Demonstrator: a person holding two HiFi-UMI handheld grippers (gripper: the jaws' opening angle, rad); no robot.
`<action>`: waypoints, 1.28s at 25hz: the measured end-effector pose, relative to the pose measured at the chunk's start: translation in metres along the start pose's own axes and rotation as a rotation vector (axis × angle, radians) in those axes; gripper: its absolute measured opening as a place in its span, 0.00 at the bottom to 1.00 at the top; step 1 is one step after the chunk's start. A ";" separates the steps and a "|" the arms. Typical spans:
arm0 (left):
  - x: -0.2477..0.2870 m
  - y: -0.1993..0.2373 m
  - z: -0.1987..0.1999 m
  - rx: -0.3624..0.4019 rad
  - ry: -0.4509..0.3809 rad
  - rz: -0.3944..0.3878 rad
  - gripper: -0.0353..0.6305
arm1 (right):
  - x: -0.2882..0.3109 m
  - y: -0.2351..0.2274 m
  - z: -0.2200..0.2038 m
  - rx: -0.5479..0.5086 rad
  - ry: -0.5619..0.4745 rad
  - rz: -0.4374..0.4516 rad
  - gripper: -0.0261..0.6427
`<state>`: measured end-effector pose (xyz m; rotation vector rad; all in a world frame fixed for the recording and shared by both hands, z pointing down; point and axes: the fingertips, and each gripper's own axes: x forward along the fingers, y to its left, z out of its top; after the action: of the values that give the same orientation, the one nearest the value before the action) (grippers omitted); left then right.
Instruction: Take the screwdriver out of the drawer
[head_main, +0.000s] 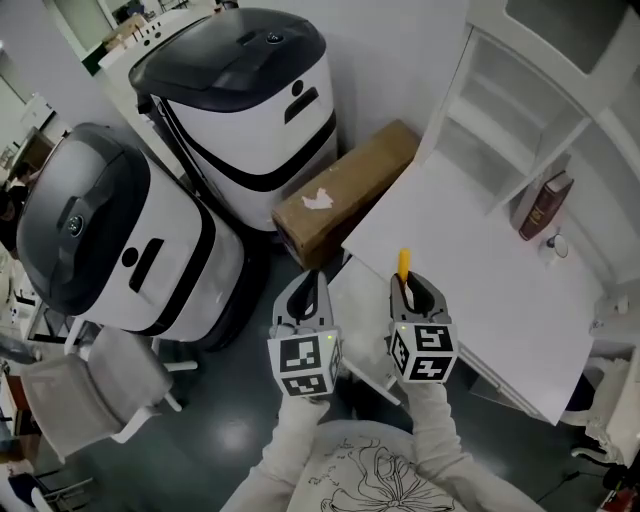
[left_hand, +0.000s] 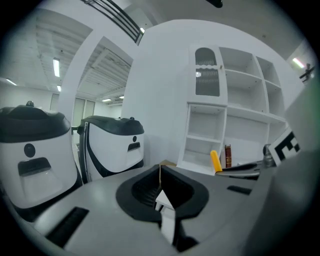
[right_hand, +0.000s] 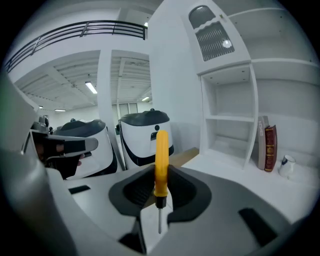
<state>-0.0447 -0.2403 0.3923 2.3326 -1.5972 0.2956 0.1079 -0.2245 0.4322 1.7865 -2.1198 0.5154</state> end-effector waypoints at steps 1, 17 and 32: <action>-0.004 -0.001 0.007 0.002 -0.014 0.002 0.07 | -0.005 0.000 0.007 -0.003 -0.017 0.000 0.15; -0.048 -0.019 0.081 0.052 -0.174 0.021 0.07 | -0.060 -0.004 0.087 -0.006 -0.230 0.020 0.15; -0.051 -0.023 0.084 0.069 -0.176 0.008 0.07 | -0.062 -0.006 0.088 -0.016 -0.230 0.013 0.15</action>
<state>-0.0413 -0.2184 0.2936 2.4649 -1.7024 0.1524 0.1232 -0.2124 0.3264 1.9041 -2.2791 0.3081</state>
